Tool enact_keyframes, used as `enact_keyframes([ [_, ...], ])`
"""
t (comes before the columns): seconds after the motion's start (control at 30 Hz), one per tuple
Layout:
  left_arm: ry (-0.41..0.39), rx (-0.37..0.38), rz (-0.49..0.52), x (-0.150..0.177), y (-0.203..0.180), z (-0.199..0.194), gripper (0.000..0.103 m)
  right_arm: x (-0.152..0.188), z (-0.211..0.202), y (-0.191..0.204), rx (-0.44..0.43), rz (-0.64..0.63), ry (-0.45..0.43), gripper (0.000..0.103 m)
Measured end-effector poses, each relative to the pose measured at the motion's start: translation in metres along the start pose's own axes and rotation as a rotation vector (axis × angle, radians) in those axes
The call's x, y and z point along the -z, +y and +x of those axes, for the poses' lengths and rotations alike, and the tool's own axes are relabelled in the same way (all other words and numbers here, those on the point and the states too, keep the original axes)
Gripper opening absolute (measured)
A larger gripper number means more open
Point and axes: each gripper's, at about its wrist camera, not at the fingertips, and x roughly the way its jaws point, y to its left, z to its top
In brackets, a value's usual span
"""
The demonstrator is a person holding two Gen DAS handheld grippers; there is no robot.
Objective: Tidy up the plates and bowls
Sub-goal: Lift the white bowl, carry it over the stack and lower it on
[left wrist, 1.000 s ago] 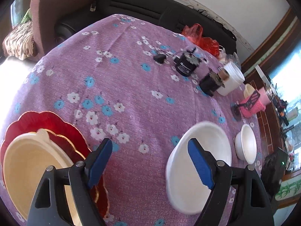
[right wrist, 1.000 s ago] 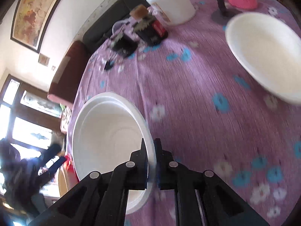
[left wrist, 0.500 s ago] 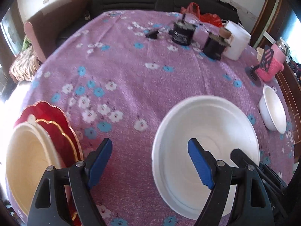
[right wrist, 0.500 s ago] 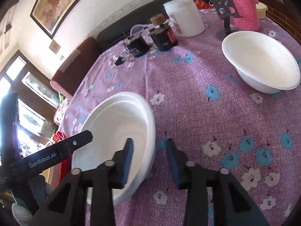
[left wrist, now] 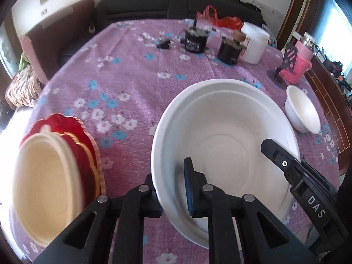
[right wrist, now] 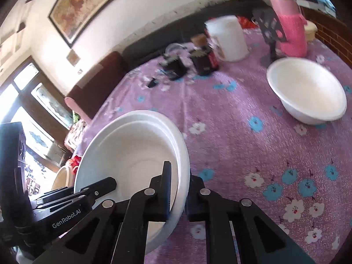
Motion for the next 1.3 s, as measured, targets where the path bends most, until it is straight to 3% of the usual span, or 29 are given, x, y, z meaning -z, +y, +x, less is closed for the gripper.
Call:
enact_keyframes([
  [0.1,-0.069,-0.013,-0.01,0.008,0.015,-0.031,0.014,0.002,-0.012,0.023,-0.04,-0.04,-0.032,0.011],
  [0.23,-0.151,-0.074,-0.023,0.021,0.037,-0.069,0.022,0.008,-0.024,0.063,-0.087,-0.083,-0.049,0.011],
  [0.47,-0.204,-0.116,-0.135,0.042,0.106,-0.107,0.023,0.015,-0.012,0.139,-0.134,-0.179,0.004,0.011],
  [0.67,-0.208,-0.195,-0.197,0.051,0.153,-0.102,0.023,0.034,0.019,0.192,-0.123,-0.258,0.088,0.012],
  [0.93,-0.184,-0.299,-0.218,0.051,0.181,-0.075,0.023,0.046,0.065,0.218,-0.06,-0.304,0.165,0.014],
  [1.03,-0.195,-0.365,-0.216,0.052,0.187,-0.072,0.032,0.049,0.075,0.225,-0.036,-0.331,0.17,0.015],
  [1.17,-0.233,-0.416,-0.229,0.053,0.197,-0.082,0.062,0.052,0.081,0.229,0.003,-0.357,0.141,0.016],
  [1.3,-0.243,-0.403,-0.263,0.055,0.205,-0.088,0.063,0.051,0.082,0.228,0.002,-0.352,0.126,0.025],
])
